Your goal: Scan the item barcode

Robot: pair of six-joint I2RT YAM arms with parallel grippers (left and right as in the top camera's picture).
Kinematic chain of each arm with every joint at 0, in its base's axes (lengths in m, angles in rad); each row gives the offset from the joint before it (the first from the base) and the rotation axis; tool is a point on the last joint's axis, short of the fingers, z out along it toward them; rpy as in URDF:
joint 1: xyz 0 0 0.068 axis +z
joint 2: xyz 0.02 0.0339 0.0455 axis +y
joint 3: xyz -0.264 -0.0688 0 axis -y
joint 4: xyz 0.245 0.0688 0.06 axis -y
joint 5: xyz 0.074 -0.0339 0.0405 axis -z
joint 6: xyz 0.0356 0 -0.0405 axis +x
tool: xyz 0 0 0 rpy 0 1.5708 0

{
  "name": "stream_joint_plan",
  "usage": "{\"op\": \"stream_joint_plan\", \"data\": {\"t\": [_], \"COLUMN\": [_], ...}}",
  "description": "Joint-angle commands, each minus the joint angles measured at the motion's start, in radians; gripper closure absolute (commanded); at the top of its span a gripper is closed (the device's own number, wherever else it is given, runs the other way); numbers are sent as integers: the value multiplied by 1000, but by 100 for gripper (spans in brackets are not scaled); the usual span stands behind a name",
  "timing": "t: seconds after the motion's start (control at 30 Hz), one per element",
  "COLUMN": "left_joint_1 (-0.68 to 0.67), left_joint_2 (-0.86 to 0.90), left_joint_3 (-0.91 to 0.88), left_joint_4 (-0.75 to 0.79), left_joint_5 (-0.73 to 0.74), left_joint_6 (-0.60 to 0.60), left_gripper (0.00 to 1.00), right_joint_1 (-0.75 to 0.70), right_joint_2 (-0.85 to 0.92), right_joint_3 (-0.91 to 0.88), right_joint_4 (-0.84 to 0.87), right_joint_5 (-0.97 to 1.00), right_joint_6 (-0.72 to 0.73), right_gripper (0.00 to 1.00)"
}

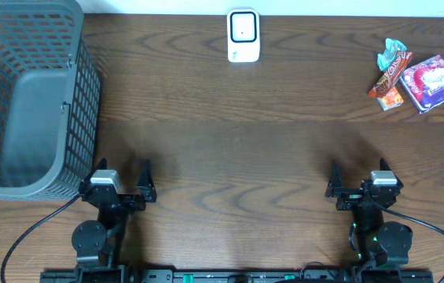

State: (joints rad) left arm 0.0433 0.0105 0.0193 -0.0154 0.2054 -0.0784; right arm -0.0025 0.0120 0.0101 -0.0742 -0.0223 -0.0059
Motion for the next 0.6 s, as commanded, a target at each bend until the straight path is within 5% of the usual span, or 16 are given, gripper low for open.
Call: {"op": "stream_joint_plan", "data": {"t": [0.0,0.57], "left_joint_1": [4,4], "left_joint_2": [-9,-9], "left_joint_3": [-16,-16], "left_joint_4": [-42,-55], "left_joint_5": [-10,-113], "left_joint_6": [89,81], "left_gripper": [2,2], "right_joint_1": [4,4], "right_joint_2": [-6,-6], "right_joint_3": [-5,-5], "right_joint_4": [0,0], "right_joint_5": [9,8], "right_joint_6": [-10,-10], "right_gripper": [1,1]}}
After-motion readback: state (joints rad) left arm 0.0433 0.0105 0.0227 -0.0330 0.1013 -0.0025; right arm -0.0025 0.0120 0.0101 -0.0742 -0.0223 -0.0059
